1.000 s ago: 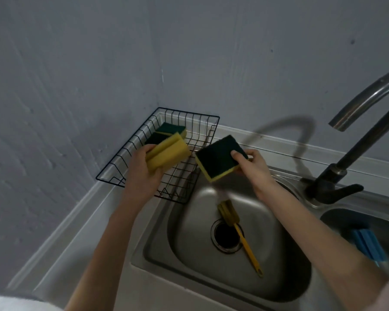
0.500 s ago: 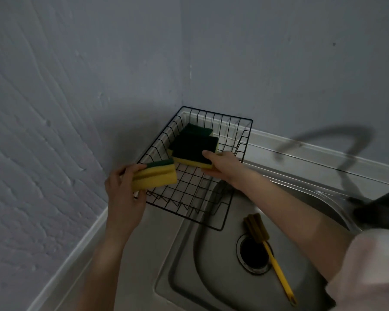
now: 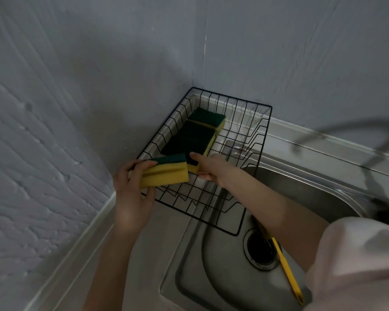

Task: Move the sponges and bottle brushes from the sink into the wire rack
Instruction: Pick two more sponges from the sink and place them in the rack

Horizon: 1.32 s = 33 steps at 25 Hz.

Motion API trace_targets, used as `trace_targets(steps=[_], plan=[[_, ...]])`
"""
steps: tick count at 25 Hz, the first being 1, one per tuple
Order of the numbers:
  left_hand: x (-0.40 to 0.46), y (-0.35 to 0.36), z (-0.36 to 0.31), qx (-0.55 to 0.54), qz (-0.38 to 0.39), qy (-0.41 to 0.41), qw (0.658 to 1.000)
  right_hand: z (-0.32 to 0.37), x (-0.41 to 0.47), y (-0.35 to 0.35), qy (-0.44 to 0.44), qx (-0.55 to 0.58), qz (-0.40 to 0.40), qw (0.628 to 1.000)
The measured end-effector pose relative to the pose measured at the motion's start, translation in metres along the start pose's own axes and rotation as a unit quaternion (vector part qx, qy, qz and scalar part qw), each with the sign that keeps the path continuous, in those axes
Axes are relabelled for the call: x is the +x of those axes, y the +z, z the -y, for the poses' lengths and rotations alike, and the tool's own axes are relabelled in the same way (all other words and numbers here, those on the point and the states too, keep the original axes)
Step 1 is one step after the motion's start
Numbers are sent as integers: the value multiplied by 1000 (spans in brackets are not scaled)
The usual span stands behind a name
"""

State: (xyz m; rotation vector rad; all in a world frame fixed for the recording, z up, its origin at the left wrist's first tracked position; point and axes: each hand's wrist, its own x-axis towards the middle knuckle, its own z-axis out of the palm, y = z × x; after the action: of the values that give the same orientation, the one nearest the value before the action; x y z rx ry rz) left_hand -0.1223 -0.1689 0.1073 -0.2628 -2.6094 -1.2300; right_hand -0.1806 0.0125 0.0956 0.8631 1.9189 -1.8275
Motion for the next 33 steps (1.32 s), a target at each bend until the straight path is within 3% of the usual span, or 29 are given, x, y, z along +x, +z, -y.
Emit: trace_targets(steps=[6,16,19,24,28,33], plan=[[1,5,2,3,15,9,1000,-4,11,0,-10,-7,-33,999],[2,11,6,-2,25,7,1000,-5,15,4,-48,-86,-18,995],[5,11,4,-4,27,11,1000,-2,2,2,-23,-116,1,993],[14,8,3,-13,42,10,999,4,-27,-15,93,-7,161,983],[16,11,4,9,105,8,994,-2,-34,-16,47,11,163,985],[12,15,4,53,123,-22,991,-10,-33,-5,46,44,147,987]])
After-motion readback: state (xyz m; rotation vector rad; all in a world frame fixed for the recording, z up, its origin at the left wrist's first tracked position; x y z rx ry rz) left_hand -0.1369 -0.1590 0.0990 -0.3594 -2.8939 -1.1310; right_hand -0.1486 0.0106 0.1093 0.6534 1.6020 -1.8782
